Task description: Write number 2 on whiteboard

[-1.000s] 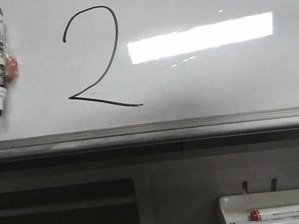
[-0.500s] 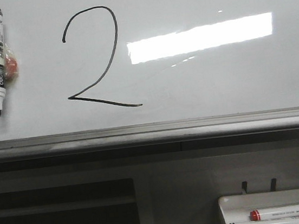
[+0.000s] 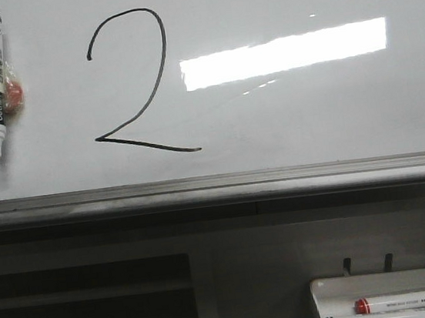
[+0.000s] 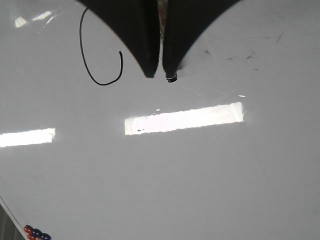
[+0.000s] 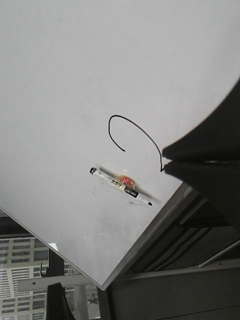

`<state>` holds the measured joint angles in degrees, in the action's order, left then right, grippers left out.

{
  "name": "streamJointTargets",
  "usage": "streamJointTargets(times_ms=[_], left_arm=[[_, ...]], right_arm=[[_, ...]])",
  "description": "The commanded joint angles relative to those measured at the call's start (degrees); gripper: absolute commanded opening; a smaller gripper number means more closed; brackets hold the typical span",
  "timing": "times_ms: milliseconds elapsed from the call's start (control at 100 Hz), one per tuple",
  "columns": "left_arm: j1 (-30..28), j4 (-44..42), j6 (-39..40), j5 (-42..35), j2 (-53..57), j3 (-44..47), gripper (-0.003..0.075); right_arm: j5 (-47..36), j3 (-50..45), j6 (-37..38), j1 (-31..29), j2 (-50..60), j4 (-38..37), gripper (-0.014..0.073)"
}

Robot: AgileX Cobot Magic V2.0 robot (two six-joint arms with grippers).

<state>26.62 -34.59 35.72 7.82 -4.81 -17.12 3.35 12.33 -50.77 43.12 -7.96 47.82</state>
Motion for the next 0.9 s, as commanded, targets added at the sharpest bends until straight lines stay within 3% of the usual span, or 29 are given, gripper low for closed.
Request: streamJointTargets(times_ms=[0,200,300,440,570,740,890], left_arm=[[0.5,-0.3,0.5,-3.9,-0.6,-1.6,-0.002],[0.5,0.5,0.5,-3.7,-0.6,-1.5,-0.002],[0.5,7.6,-0.5,-0.1,0.4,-1.8,-0.002],[-1.1,22.3,-23.3,2.9,2.5,-1.2,-0.002],[-6.5,28.5,-38.3,1.8,4.4,0.1,-0.002],[-16.3,34.6,-38.9,1.7,6.0,4.2,-0.002],[-24.1,34.6,-38.9,1.7,6.1,10.3,-0.002]], right_arm=[[-2.6,1.4,-0.5,-0.2,-0.3,0.4,-0.0051],[-2.6,1.4,-0.5,-0.2,-0.3,0.4,-0.0051],[-2.5,1.4,-0.5,-0.2,-0.3,0.4,-0.0051],[-2.5,1.4,-0.5,-0.2,-0.3,0.4,-0.0051],[-2.5,1.4,-0.5,-0.2,-0.3,0.4,-0.0051],[-2.5,1.4,-0.5,-0.2,-0.3,0.4,-0.0051],[-2.5,1.4,-0.5,-0.2,-0.3,0.4,-0.0051]])
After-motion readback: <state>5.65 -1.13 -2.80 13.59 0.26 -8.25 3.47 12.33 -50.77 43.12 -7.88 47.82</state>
